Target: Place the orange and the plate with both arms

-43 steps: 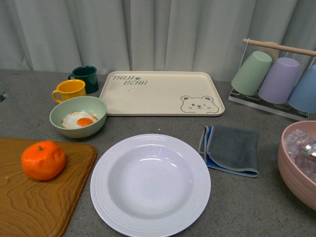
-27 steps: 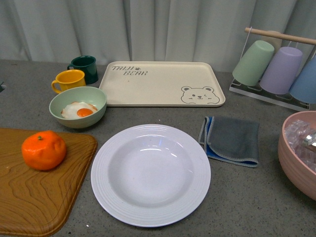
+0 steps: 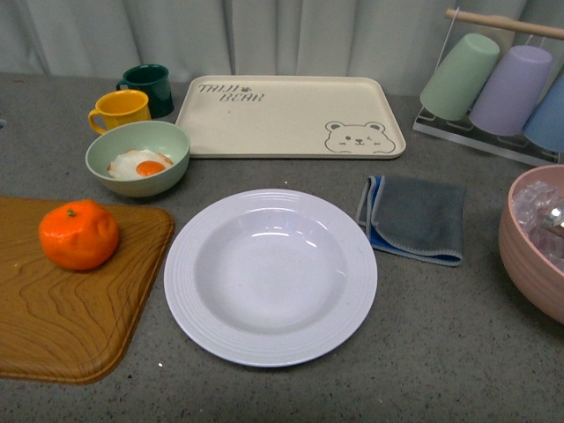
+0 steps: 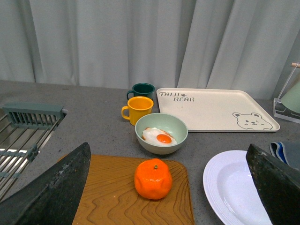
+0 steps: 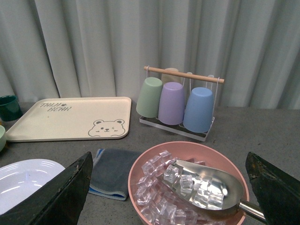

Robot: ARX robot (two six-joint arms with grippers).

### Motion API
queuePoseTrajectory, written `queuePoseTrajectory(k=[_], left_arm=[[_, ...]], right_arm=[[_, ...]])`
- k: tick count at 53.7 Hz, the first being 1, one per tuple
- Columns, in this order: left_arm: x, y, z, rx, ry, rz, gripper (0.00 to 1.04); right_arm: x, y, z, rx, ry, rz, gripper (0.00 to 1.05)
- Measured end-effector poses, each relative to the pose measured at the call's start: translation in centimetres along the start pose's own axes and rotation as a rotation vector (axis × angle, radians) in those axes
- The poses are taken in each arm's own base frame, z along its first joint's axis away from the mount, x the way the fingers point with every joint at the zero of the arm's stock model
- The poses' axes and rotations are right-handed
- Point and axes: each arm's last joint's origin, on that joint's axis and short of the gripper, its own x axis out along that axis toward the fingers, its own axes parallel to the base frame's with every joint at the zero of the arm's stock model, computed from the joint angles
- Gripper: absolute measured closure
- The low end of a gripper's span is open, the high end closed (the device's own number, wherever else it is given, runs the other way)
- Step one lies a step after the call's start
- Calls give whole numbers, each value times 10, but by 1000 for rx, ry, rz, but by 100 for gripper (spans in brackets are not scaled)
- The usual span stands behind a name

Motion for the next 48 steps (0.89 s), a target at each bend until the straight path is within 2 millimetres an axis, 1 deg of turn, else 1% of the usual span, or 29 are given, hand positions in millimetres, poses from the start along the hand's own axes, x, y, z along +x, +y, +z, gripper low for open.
queuePoseTrajectory(k=[18,20,23,25,27,32,36,38,40,43,48], left_arm=[[0,0,0,0,1,1,7],[0,0,-1,-28,44,40,7],[3,-1,-4,-78,209,150,7],[7,-2,-7,-87,262,186,7],[13,-4,-10,-113,305,186,7],[29,-8,-10,-151,347,167,7],[49,-13,-8,-175,391,118,7],[65,-17,-9,-185,422,94,7],[74,-18,-11,-190,445,88,7],[91,-21,-18,-189,503,63,7],[114,-23,-30,-177,592,59,7]], right_arm=[[0,0,0,0,0,0,9],[0,0,0,0,0,0,9],[0,0,0,0,0,0,9],[0,0,0,0,0,-1,9],[0,0,0,0,0,0,9],[0,0,0,0,0,0,9],[0,0,0,0,0,0,9],[0,0,0,0,0,0,9],[0,0,0,0,0,0,9],[0,0,0,0,0,0,9],[0,0,0,0,0,0,9]])
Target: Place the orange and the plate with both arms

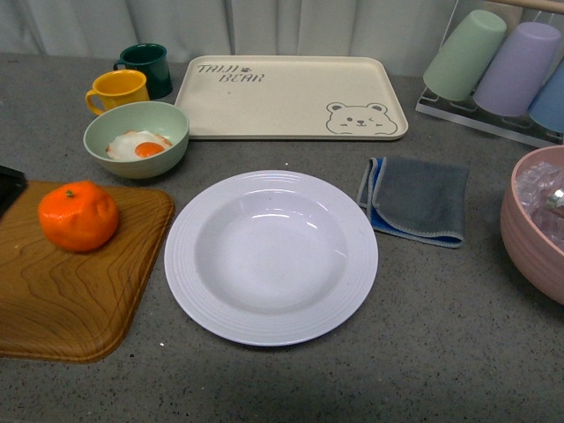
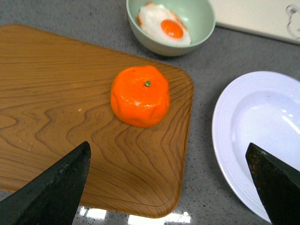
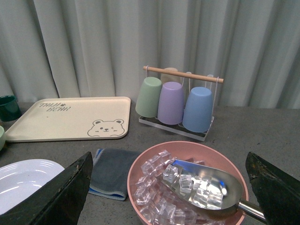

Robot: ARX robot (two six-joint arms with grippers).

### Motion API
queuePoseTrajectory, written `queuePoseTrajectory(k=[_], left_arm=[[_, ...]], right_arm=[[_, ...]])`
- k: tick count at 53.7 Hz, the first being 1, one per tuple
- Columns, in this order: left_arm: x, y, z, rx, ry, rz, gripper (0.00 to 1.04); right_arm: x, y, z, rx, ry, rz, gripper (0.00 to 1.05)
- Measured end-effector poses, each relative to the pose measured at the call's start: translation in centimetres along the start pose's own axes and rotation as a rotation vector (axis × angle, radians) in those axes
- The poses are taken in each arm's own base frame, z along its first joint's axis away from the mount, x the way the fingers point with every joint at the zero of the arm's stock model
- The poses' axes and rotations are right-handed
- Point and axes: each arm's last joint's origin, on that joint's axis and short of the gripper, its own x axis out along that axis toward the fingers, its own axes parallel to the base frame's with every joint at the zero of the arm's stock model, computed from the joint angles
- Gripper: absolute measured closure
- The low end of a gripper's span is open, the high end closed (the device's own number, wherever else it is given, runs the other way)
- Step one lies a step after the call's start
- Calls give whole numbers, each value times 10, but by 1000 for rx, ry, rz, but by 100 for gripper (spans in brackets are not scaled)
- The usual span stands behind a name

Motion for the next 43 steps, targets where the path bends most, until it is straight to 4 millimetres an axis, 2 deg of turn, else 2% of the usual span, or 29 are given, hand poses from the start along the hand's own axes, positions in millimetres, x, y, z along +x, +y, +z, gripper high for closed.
queuePoseTrajectory(k=[11,20,32,41,43], left_arm=[[57,-5,2,43,143,23,7],[93,-6,3,79,221,29,7],[125,-6,11,84,237,73,7],[135,-4,11,80,264,119,7],[137,-3,12,66,270,130,13]], right_arm=[[0,0,0,0,0,0,9],[0,0,0,0,0,0,9],[0,0,0,0,0,0,9],[0,0,0,0,0,0,9],[0,0,0,0,0,0,9]])
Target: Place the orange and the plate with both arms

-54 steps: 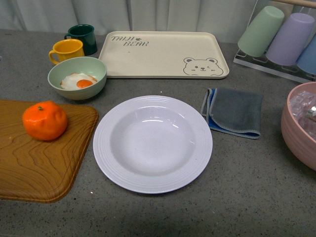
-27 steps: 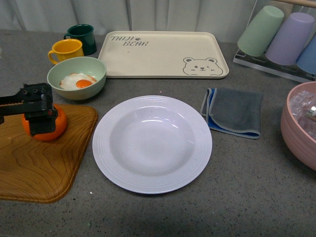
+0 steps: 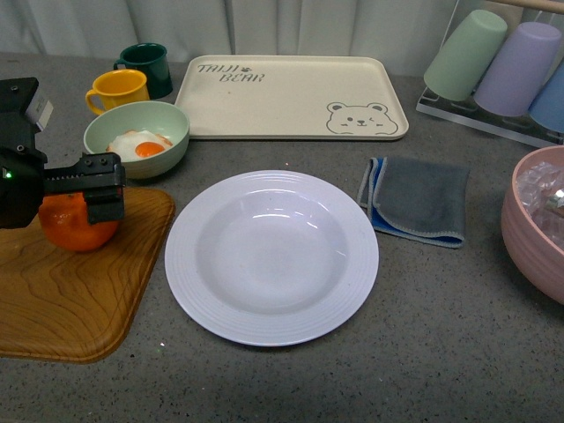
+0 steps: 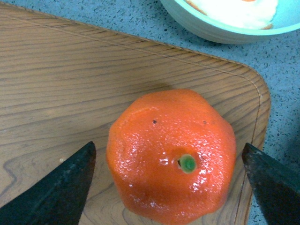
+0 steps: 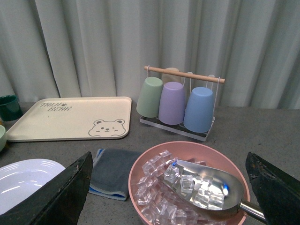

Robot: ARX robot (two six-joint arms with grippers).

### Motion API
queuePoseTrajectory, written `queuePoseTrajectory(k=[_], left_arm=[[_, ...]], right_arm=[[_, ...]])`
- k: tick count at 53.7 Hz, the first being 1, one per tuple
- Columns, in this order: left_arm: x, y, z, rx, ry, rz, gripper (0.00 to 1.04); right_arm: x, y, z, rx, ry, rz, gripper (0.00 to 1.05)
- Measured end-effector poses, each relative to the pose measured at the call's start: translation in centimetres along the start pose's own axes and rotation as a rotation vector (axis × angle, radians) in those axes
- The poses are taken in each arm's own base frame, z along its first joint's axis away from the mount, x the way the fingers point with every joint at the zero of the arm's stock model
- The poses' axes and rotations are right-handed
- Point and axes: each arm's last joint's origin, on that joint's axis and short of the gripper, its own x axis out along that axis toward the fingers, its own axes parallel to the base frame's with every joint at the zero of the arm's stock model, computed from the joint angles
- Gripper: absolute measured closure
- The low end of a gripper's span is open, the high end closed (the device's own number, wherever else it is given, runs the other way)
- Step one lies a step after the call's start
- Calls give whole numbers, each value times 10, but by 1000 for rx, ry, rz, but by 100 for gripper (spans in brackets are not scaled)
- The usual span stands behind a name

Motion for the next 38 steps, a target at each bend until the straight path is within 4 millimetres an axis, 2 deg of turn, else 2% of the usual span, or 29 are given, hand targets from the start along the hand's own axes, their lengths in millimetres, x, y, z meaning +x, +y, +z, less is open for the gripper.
queuePoseTrajectory(k=[4,14,19,27,33,38], left_arm=[[1,2,2,-27,10,-7,29],[-7,2,7,-69,29,-22,51],[-25,-5,16,-82,-26,-53,54],[-57,-36,25,-61,-108,-171,55],[-62,-60,18,-18,-118,-213,55],[-59,-85,2,53,-118,-223,55]], right_arm=[[0,0,0,0,0,0,9],[0,0,0,0,0,0,9],[0,0,0,0,0,0,9],[0,0,0,0,0,0,9],[0,0,0,0,0,0,9],[0,0,0,0,0,0,9]])
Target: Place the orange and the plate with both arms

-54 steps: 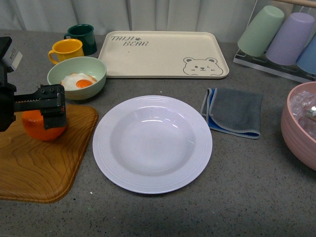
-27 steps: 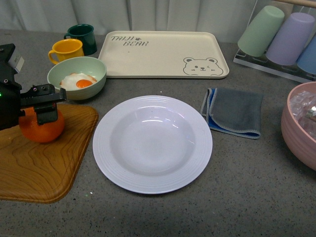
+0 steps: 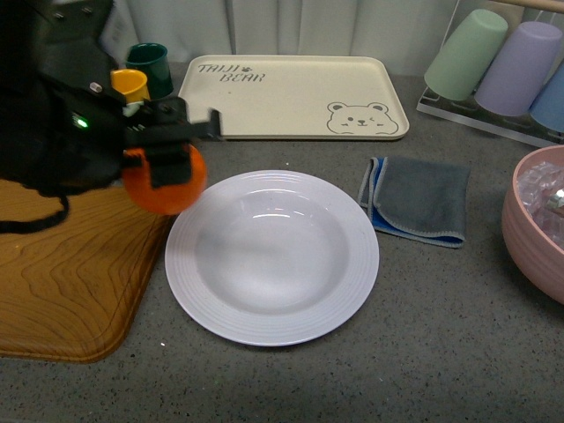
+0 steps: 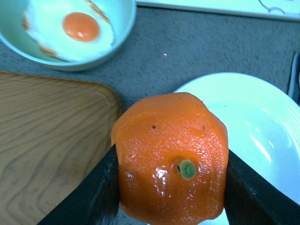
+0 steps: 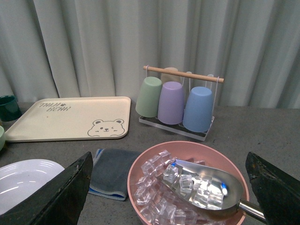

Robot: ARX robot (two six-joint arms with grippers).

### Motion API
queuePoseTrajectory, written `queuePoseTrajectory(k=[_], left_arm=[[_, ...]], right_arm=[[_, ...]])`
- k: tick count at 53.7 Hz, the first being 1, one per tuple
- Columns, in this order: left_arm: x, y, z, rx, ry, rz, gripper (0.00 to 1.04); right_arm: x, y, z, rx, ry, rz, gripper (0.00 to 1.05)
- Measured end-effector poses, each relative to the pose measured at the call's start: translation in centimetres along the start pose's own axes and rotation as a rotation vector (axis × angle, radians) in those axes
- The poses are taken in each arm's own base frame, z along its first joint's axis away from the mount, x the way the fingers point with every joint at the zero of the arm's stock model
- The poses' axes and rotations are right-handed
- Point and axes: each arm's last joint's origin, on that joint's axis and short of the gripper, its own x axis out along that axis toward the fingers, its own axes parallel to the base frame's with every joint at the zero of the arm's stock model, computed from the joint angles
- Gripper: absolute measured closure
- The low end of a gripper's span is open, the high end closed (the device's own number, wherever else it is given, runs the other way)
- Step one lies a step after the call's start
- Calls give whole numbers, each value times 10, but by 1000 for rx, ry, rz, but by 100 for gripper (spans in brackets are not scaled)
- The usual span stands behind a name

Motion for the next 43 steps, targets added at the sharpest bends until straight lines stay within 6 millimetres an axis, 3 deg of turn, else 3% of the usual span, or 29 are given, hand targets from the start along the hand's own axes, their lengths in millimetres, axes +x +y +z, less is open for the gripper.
queuePoseTrajectory(k=[12,33,43], left_arm=[[25,-45,-42,136,72,-28,56],[42,-62,-57,185,102,-30,56],[39,-66,-55,193,80,-49,23]], right_arm=[[0,0,0,0,0,0,9],[0,0,0,0,0,0,9],[0,0,0,0,0,0,9]])
